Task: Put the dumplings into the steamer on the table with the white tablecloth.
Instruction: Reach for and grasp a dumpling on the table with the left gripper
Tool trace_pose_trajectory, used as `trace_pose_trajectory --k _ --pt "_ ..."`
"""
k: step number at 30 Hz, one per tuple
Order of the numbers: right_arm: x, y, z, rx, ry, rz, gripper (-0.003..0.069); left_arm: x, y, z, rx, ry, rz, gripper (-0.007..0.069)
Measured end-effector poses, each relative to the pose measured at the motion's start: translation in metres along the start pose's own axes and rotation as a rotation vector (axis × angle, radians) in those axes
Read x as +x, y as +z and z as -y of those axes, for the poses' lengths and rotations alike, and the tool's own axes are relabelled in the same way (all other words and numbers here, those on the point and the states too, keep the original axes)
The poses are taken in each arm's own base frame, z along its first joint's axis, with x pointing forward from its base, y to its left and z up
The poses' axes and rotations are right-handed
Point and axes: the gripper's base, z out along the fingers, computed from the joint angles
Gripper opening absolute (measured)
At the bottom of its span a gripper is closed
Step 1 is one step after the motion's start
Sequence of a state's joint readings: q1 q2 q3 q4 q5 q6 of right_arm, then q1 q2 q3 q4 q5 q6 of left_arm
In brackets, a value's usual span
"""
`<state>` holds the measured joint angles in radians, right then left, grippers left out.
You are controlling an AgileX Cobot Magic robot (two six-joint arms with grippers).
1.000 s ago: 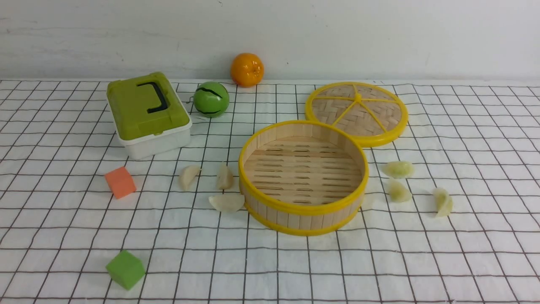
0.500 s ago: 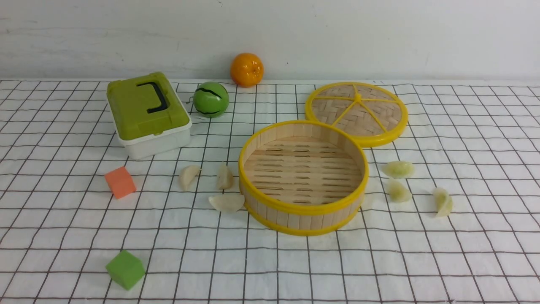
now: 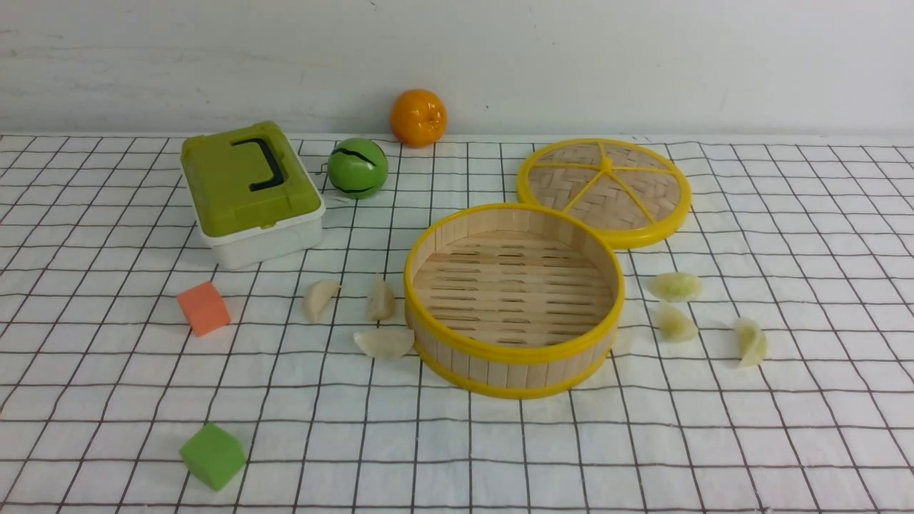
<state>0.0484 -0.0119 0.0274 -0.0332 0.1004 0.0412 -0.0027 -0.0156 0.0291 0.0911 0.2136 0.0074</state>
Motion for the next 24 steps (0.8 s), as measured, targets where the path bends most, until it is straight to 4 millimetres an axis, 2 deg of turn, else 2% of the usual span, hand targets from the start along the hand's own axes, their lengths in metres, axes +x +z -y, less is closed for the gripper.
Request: trace_pose_trajectory --k 1,5,10,16,21,24 --pt "-0.001 0.000 0.000 0.000 0.000 0.010 0.0240 -0.001 0.000 0.000 -0.001 0.003 0.014 0.0237" --pt "-0.021 -0.002 -0.001 -0.010 0.000 0.231 0.0240 -0.010 -0.001 0.000 -0.008 0.043 0.112 0.0237" --pt "-0.038 -0.008 -0.002 -0.018 -0.003 0.435 0.0240 -0.011 -0.001 0.000 -0.008 0.048 0.126 0.0239" --pt "-0.049 -0.014 -0.002 -0.030 0.019 0.564 0.0240 -0.013 -0.001 0.000 -0.009 0.053 0.140 0.0239" --pt "-0.052 -0.016 -0.002 -0.045 0.051 0.607 0.0240 -0.022 -0.003 0.000 0.007 -0.068 0.250 0.0239" --pt "-0.054 -0.018 -0.003 -0.054 0.073 0.633 0.0240 -0.027 -0.004 -0.001 0.027 -0.218 0.301 0.0239"
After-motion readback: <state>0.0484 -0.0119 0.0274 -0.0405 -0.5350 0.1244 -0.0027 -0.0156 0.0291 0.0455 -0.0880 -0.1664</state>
